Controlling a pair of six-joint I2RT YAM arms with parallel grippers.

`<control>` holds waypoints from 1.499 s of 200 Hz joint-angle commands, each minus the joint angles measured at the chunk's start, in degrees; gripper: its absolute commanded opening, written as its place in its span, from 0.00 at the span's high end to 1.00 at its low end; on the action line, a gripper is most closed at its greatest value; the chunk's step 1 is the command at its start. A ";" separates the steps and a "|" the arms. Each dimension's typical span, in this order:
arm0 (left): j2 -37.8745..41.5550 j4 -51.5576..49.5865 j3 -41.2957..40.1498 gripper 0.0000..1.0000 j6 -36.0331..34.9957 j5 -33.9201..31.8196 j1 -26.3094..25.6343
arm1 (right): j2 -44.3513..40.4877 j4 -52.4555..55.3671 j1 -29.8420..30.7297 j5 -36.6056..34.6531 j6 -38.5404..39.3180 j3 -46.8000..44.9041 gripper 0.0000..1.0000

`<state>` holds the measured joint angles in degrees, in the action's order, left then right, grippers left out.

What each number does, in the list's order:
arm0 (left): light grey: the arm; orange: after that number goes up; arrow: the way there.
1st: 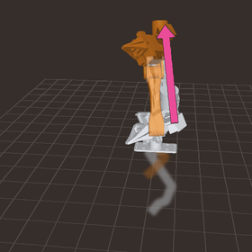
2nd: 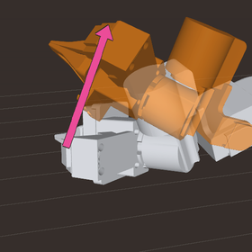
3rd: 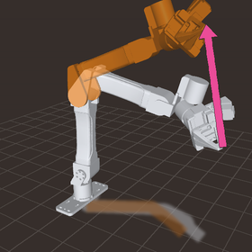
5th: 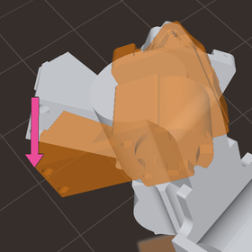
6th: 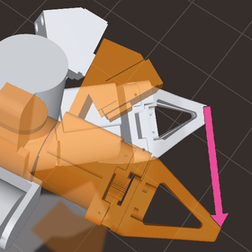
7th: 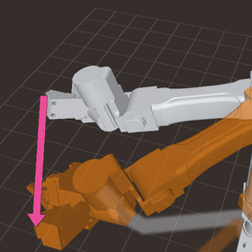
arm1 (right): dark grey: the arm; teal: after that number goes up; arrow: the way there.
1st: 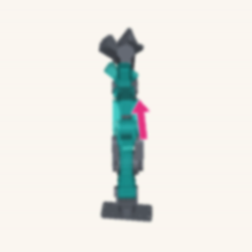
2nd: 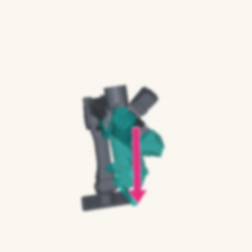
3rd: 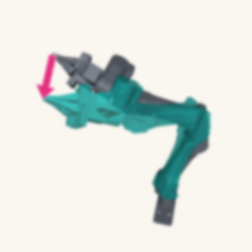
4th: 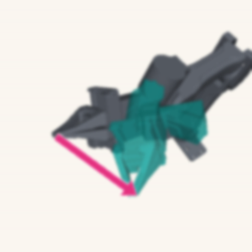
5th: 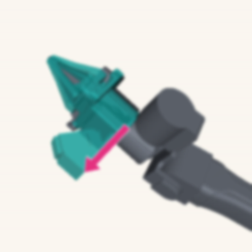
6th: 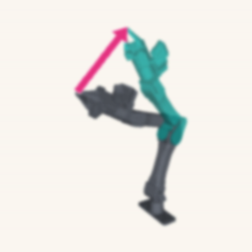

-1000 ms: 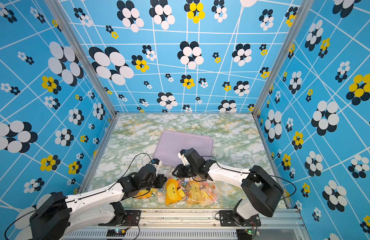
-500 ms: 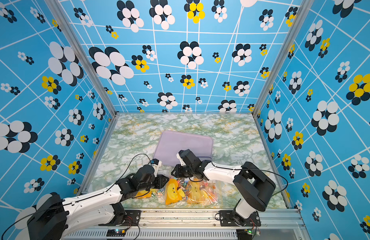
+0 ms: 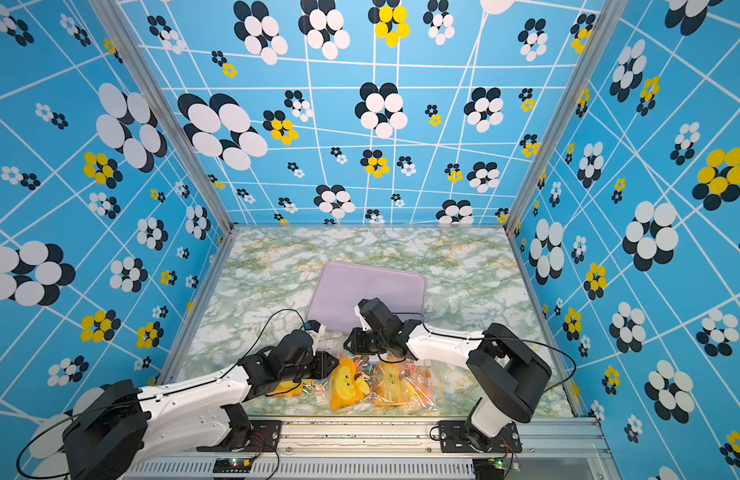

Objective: Pour candies out of the ziploc bag
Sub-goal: Open the ziploc bag at the center of the board.

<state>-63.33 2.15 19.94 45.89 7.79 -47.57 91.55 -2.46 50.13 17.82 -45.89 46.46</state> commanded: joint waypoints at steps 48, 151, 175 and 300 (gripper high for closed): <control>0.11 0.86 -0.43 0.82 -0.19 -0.53 0.64 | -1.12 2.20 0.10 -0.42 0.54 1.30 0.71; 0.08 -0.17 0.34 0.84 -0.51 -1.28 0.60 | 2.69 1.92 2.98 1.44 0.71 3.63 0.65; -0.06 -0.39 0.78 0.85 -0.64 -1.34 0.48 | 3.85 2.26 3.44 1.13 0.70 4.07 0.65; 1.87 -1.54 1.10 0.95 -0.45 -2.34 0.40 | 8.79 9.39 5.68 -2.62 3.44 9.06 0.78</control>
<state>-62.39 2.07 19.97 45.89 6.81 -47.31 98.56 3.90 55.16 15.81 -43.44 54.24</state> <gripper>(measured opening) 0.062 0.260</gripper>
